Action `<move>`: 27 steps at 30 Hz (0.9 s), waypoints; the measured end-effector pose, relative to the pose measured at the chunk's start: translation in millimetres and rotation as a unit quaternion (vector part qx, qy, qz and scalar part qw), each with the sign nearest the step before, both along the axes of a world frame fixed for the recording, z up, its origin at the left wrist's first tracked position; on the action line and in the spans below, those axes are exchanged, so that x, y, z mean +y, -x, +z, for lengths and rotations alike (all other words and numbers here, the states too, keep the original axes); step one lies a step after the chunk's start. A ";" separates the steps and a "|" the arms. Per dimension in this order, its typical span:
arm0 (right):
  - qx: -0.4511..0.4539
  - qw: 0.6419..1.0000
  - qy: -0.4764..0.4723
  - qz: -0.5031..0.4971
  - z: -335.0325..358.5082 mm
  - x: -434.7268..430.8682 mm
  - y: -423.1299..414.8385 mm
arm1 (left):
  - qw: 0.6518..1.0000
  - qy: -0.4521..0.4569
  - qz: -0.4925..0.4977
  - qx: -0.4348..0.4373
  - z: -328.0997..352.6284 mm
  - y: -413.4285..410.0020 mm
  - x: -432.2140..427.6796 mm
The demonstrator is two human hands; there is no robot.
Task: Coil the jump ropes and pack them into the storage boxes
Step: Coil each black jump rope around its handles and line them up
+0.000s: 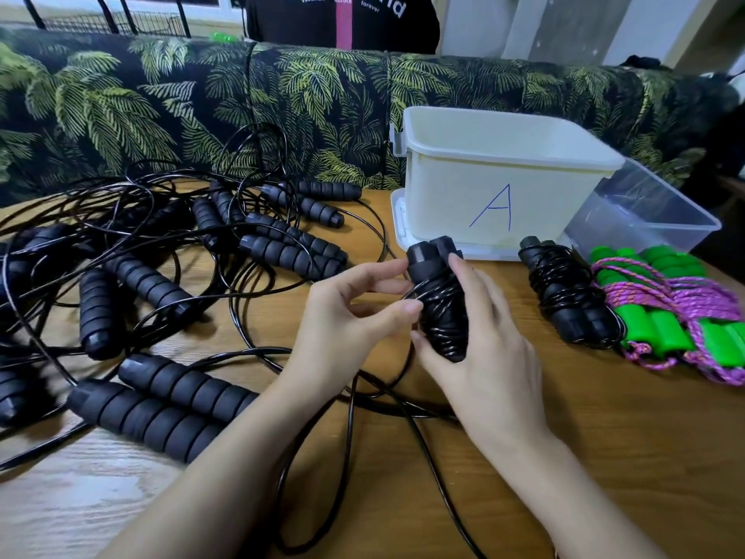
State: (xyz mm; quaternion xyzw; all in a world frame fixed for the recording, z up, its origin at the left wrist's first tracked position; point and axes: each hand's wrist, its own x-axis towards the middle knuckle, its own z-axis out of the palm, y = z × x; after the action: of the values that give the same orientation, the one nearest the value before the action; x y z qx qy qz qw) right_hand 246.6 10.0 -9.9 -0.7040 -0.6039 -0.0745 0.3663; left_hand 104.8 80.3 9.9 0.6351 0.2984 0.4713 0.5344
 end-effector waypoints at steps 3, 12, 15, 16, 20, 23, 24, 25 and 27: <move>0.053 0.998 -0.040 0.021 1.0 0.2 -1.6 | 0.999 0.005 -0.034 -0.013 3.0 3.0 4.0; 0.261 0.948 -0.062 0.169 5.1 -0.5 2.7 | 0.994 0.070 -0.077 -0.027 -6.0 8.0 19.4; 0.339 0.915 -0.055 0.210 5.5 0.3 4.4 | 0.983 0.106 -0.136 -0.069 -4.3 6.1 15.2; 0.333 0.917 -0.058 0.212 6.0 0.6 3.8 | 0.980 0.115 -0.138 -0.087 -3.6 5.5 13.8; 0.271 0.940 -0.038 0.202 8.2 0.1 1.6 | 0.987 0.097 -0.068 -0.109 -3.6 2.0 12.9; 0.199 0.963 -0.019 0.181 2.2 1.0 8.0 | 0.995 0.055 -0.010 -0.082 -2.4 0.4 10.7; 0.195 0.964 -0.020 0.178 0.1 2.1 9.1 | 0.996 0.047 -0.004 -0.076 -2.5 0.8 10.4; 0.204 0.962 -0.022 0.183 -0.7 2.8 8.8 | 0.997 0.041 -0.003 -0.068 -1.4 2.5 10.2; 0.266 0.942 -0.017 0.206 2.6 3.0 4.8 | 0.998 0.027 -0.008 -0.049 1.8 6.7 12.0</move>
State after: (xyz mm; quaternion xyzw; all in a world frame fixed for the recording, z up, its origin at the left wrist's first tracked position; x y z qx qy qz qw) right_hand 241.7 13.0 -7.2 -0.5525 -0.6146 0.1824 0.5327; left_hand 98.1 92.4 11.7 0.5991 0.2797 0.4892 0.5688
